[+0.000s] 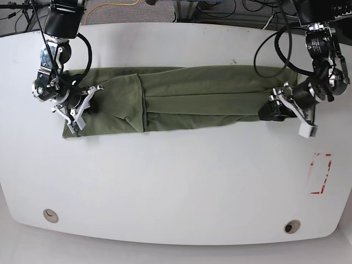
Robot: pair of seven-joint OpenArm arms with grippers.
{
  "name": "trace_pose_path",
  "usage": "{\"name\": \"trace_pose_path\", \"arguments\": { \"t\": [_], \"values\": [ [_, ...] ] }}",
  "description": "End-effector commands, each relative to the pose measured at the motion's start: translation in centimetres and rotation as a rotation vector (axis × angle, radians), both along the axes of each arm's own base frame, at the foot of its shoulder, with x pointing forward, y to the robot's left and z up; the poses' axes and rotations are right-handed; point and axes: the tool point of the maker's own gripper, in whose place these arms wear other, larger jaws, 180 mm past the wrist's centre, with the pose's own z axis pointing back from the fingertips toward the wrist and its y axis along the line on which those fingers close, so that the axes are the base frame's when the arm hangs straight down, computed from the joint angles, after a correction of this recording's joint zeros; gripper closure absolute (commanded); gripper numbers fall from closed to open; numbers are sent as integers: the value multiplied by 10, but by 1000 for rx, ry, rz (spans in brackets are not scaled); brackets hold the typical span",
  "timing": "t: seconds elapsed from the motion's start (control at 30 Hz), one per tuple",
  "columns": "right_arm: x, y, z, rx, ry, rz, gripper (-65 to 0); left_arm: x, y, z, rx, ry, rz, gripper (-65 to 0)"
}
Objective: Fold the T-shirt properly
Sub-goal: 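Release the strip end with the left gripper and move it along the strip, then grasp the strip end with the left gripper and lift it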
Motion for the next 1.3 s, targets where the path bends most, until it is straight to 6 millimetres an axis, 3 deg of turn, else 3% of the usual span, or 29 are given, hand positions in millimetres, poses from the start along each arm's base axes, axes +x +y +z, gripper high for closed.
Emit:
{"name": "trace_pose_path", "arguments": {
  "t": [0.0,0.1,0.2,0.33,0.7,1.1,1.27],
  "values": [
    [1,-10,4,-48,12,-3,-33,5,13,13,-59,-18,30,-397],
    [-1,-11,2,-48,18,-4,-32,4,29,12,-110,-2,80,-460],
    [-1,-11,2,-48,18,-4,-32,2,46,9,-151,9,137,-481],
    [-5,-11,0,-49,26,-3,-32,-1,69,2,-161,36,193,-485],
    [-6,-11,-1,-49,27,-3,-32,-8,103,-21,-163,129,260,-479],
    [-6,-11,0,-50,26,-2,-30,-22,118,-46,-49,226,281,-479],
    [-6,-11,0,-50,26,-2,-30,-23,110,-56,-8,260,243,-479]
  ]
}}
